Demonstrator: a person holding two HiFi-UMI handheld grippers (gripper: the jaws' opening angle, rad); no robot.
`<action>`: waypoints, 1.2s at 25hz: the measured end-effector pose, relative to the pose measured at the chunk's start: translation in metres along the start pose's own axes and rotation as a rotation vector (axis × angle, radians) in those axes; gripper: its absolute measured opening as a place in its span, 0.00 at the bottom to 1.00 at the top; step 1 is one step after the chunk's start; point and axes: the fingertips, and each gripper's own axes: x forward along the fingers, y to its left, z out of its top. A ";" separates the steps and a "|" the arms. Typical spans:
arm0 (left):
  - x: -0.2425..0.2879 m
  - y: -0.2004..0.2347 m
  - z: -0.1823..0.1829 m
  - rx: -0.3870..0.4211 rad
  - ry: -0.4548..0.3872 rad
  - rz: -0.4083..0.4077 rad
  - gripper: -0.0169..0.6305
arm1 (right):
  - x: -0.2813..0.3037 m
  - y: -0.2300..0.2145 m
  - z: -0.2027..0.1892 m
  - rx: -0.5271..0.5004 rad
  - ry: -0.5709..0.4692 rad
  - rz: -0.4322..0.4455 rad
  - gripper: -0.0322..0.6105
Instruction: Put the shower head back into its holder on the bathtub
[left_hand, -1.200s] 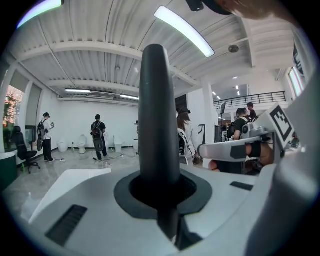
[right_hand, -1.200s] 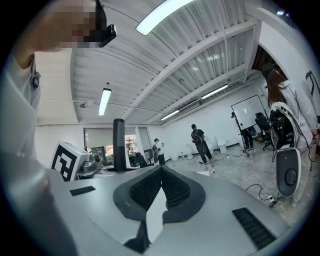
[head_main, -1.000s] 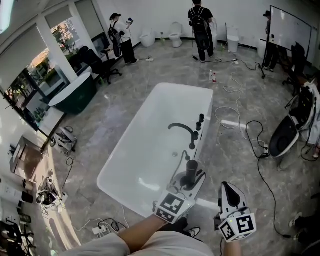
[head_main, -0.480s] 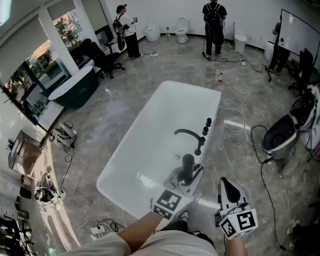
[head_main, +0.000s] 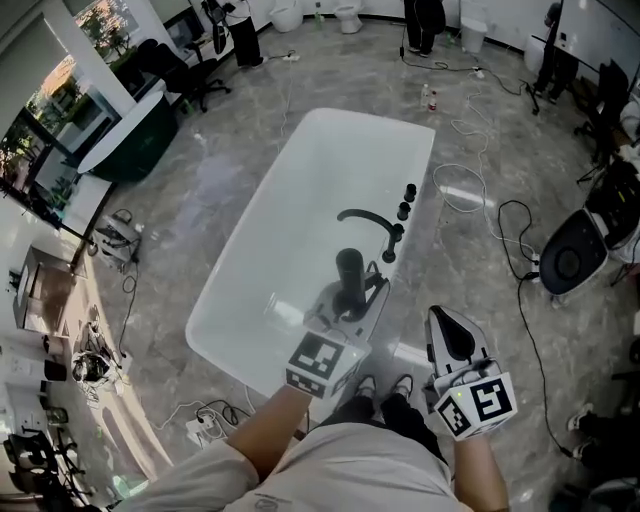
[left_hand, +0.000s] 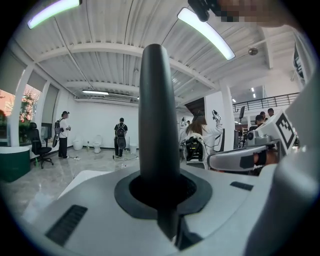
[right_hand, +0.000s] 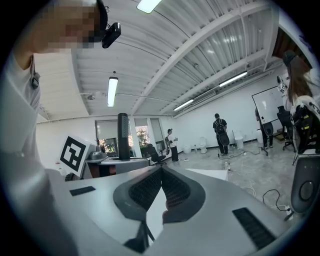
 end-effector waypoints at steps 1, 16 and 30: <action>0.001 0.002 0.004 -0.006 -0.003 0.009 0.09 | 0.000 -0.002 -0.001 0.003 0.006 0.007 0.07; 0.024 0.005 0.079 -0.006 -0.047 0.073 0.09 | 0.027 -0.019 -0.058 -0.049 0.165 0.226 0.07; 0.042 0.045 0.043 -0.185 -0.030 0.149 0.09 | 0.068 -0.009 -0.139 -0.035 0.255 0.266 0.07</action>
